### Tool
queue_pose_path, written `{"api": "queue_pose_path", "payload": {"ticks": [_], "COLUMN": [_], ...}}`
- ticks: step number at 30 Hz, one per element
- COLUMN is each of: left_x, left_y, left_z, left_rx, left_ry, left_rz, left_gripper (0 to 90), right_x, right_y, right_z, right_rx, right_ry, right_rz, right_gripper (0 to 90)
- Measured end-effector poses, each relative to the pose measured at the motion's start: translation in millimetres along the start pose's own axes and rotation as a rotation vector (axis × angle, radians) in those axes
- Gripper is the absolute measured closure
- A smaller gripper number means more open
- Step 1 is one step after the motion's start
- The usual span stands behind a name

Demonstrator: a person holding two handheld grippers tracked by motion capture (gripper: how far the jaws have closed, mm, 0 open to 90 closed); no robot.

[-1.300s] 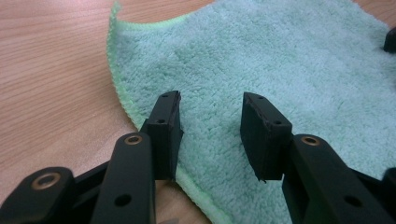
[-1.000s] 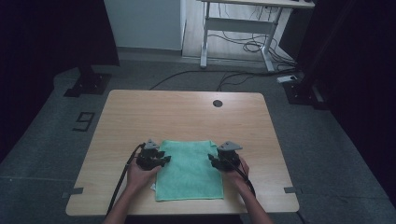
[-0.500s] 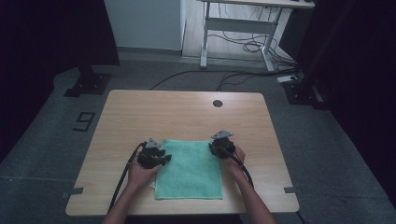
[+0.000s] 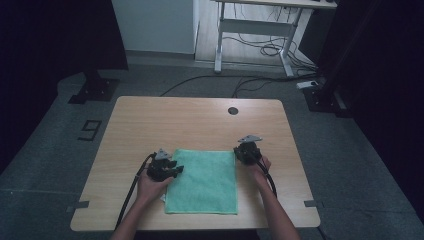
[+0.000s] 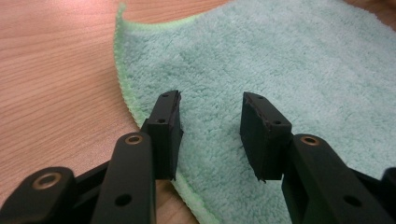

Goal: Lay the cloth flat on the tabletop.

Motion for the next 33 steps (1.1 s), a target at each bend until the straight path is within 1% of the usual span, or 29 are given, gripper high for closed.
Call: {"api": "queue_pose_path", "payload": {"ticks": [2, 4, 5, 6, 7, 8, 10, 11, 12, 13, 14, 15, 16, 17, 18, 20, 21, 22, 23, 24, 27, 29, 30, 32, 33], "left_x": [0.0, 0.3, 0.6, 1.3, 2.4, 3.6, 5.5, 5.5, 5.2, 5.2, 2.8, 1.3, 1.3, -1.7, -7.0, -13.6, -13.6, -19.6, -19.6, -23.2, -23.9, -23.8, -24.8, -25.9, -25.9], "left_y": [-0.1, -0.3, -0.6, -0.9, -0.5, 0.4, 3.4, 4.7, 6.4, 6.4, 9.9, 10.9, 10.9, 11.9, 13.5, 15.6, 15.6, 19.6, 19.6, 24.4, 26.4, 27.4, 28.5, 28.4, 28.4], "left_z": [-0.1, 0.0, -0.1, -0.1, -0.4, -0.9, -3.2, -4.3, -5.9, -5.9, -10.3, -12.1, -12.1, -15.5, -20.1, -24.4, -24.4, -25.4, -25.4, -24.1, -24.1, -24.1, -24.8, -25.7, -25.7], "left_rx": [0.004, 0.0, -0.003, -0.011, -0.024, -0.029, -0.024, -0.024, -0.025, -0.025, -0.019, -0.014, -0.014, -0.002, -0.011, -0.013, -0.013, -0.012, -0.012, -0.003, 0.004, 0.002, 0.018, 0.012, 0.012], "left_ry": [-0.001, 0.002, 0.007, 0.016, 0.026, 0.023, 0.006, 0.003, 0.003, 0.003, 0.003, -0.003, -0.003, -0.015, -0.011, -0.002, -0.002, 0.023, 0.023, 0.044, 0.038, 0.041, 0.035, 0.038, 0.038], "left_rz": [0.002, 0.004, 0.004, 0.001, -0.019, -0.033, -0.046, -0.049, -0.051, -0.051, -0.046, -0.045, -0.045, -0.039, -0.038, -0.035, -0.035, -0.049, -0.049, -0.049, -0.042, -0.04, -0.039, -0.04, -0.04], "left_gripper": [57.9, 57.4, 57.0, 57.0, 57.2, 57.2, 57.9, 58.0, 58.0, 58.0, 57.9, 57.9, 58.2, 58.2, 58.2, 57.9, 57.8, 57.8, 57.9, 57.9, 58.5, 58.9, 58.9, 58.8, 58.7], "right_x": [-2.3, -2.5, -0.9, 1.9, 6.2, 13.2, 25.0, 29.6, 32.3, 32.3, 34.8, 33.3, 31.5, 31.5, 21.7, 13.3, 13.3, 4.9, 4.9, -3.9, -8.8, -10.0, -12.8, -15.6, -16.9], "right_y": [-2.8, -3.8, -3.6, -2.8, -1.2, 1.5, 8.1, 12.5, 15.7, 15.7, 24.4, 29.5, 31.8, 31.8, 35.7, 36.0, 36.0, 34.5, 34.5, 30.0, 24.1, 23.3, 22.6, 21.2, 19.8], "right_z": [-0.2, -0.2, -0.7, -1.9, -3.5, -5.9, -8.5, -8.8, -8.5, -8.5, -6.2, -4.0, -2.6, -2.6, 1.4, 3.4, 3.4, 4.6, 4.6, 7.1, 5.9, 4.6, 1.9, -1.2, -2.6], "right_rx": [-0.019, -0.037, -0.033, -0.027, -0.025, -0.027, -0.036, -0.035, -0.027, -0.027, -0.013, -0.007, 0.0, 0.0, 0.013, 0.016, 0.016, 0.008, 0.008, 0.001, -0.035, -0.036, -0.024, -0.011, -0.013], "right_ry": [-0.004, -0.01, -0.016, -0.03, -0.046, -0.067, -0.094, -0.097, -0.096, -0.096, -0.082, -0.07, -0.062, -0.062, -0.034, -0.019, -0.019, -0.007, -0.007, 0.014, 0.008, 0.008, 0.009, 0.009, 0.007], "right_rz": [-0.005, -0.001, 0.005, 0.013, 0.011, 0.0, -0.033, -0.056, -0.068, -0.068, -0.09, -0.1, -0.1, -0.1, -0.095, -0.078, -0.078, -0.064, -0.064, -0.04, -0.059, -0.058, -0.052, -0.04, -0.039], "right_gripper": [83.0, 78.8, 76.4, 75.9, 75.5, 75.3, 75.9, 76.1, 76.2, 76.2, 76.2, 76.2, 76.0, 76.0, 74.9, 74.3, 74.3, 74.2, 74.2, 74.0, 74.0, 73.9, 73.5, 72.6, 72.7]}}
Point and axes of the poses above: each handheld gripper's, and its own axes: x roughly backward along the jaws, z roughly out of its underside, y roughly to its left, the point moved 6 cm from there along -x, roughly forward along the jaws, and after that the axes turned 13 degrees about -x, right-handed, at the moved point
